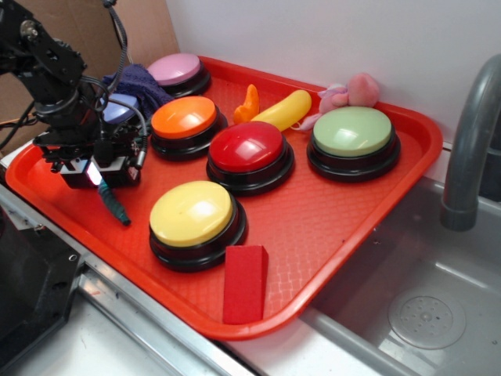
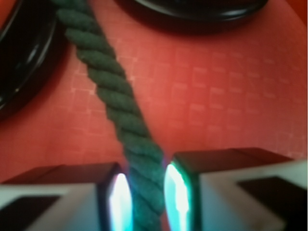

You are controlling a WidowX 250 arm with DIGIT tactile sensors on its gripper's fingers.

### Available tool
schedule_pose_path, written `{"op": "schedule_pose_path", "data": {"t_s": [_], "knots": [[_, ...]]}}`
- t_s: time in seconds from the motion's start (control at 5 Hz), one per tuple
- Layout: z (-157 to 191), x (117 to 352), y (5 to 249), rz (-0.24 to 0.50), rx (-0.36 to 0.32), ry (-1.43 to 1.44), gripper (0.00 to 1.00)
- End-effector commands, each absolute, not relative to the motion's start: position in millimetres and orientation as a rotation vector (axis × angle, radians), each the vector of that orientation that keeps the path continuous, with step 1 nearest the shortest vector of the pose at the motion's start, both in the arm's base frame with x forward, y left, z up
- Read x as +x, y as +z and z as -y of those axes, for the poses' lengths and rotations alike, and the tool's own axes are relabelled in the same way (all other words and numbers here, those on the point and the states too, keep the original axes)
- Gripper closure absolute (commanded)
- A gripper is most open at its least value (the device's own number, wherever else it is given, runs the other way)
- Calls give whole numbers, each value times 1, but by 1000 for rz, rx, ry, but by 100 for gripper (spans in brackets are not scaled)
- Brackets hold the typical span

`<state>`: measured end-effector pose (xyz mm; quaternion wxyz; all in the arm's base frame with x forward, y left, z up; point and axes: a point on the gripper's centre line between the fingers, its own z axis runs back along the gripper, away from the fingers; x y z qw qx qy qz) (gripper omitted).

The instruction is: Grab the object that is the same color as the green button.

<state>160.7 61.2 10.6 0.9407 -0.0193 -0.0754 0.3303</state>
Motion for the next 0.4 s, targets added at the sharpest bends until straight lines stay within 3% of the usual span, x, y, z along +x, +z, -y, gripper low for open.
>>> {"op": "schedule_pose_path", "data": {"t_s": [0.0,0.2], "knots": [[-65,162,20,171,-40,701,100],[-65,167,30,154,4,701,100]]}}
